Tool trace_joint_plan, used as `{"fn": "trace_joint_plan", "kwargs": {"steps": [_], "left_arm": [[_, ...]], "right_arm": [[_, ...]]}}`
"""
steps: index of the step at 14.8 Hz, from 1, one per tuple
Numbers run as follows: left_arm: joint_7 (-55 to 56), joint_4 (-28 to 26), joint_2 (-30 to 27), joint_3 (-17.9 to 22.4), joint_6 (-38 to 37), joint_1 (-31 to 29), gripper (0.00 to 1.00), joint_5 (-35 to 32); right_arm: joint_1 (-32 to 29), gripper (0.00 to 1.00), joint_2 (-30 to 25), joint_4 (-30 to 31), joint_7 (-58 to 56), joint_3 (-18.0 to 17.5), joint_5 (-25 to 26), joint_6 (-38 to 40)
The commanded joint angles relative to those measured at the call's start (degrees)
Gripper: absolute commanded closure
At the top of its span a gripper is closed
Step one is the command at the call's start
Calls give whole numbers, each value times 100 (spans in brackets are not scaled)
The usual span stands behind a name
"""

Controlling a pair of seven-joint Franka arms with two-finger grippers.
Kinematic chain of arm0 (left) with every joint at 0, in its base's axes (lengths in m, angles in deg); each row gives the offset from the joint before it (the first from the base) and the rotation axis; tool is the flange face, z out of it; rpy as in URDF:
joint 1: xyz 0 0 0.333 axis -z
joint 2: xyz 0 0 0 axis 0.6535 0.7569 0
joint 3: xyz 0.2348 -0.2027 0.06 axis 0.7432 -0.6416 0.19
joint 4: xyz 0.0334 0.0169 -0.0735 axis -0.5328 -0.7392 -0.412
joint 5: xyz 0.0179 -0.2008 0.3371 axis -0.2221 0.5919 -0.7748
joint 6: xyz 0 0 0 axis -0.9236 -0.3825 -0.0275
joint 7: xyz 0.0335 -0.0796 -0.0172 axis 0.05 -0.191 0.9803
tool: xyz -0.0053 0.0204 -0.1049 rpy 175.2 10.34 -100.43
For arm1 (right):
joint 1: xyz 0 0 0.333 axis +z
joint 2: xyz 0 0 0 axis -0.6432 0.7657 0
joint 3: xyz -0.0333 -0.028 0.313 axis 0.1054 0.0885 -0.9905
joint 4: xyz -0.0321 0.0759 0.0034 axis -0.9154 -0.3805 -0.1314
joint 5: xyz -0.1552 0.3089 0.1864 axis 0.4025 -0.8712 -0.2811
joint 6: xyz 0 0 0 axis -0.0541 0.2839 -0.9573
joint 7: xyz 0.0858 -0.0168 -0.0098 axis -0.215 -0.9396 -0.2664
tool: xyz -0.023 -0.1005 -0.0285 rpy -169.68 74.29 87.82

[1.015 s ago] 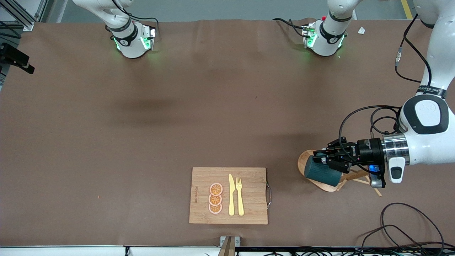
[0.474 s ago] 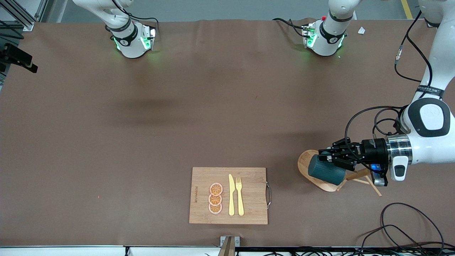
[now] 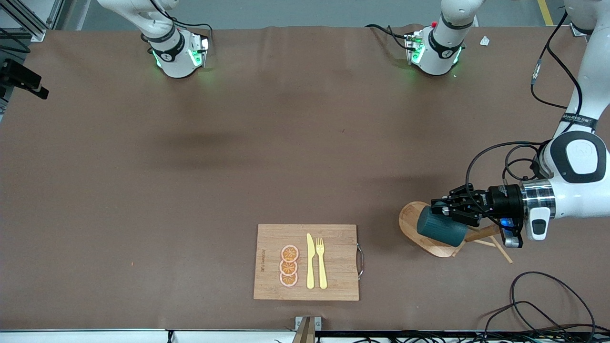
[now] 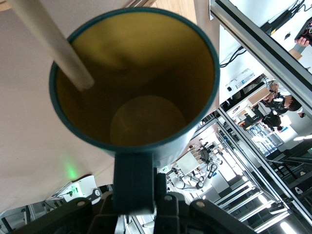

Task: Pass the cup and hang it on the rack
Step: 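Hook the mug handle onto a rack peg with the left gripper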

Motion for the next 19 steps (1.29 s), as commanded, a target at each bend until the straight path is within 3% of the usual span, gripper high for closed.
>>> {"fn": "trace_joint_plan", "kwargs": {"steps": [1, 13, 19], "left_arm": [[-174, -74, -47, -98, -185, -255, 100, 132], [-507, -74, -29, -81, -554, -581, 98, 132], [-691, -74, 93, 7, -554, -599, 84, 132]], "right_arm": [[-80, 0, 14, -45, 21, -47, -87, -10], [-89, 0, 14, 7, 21, -47, -87, 51], [-89, 0, 14, 25, 21, -47, -87, 60]]}}
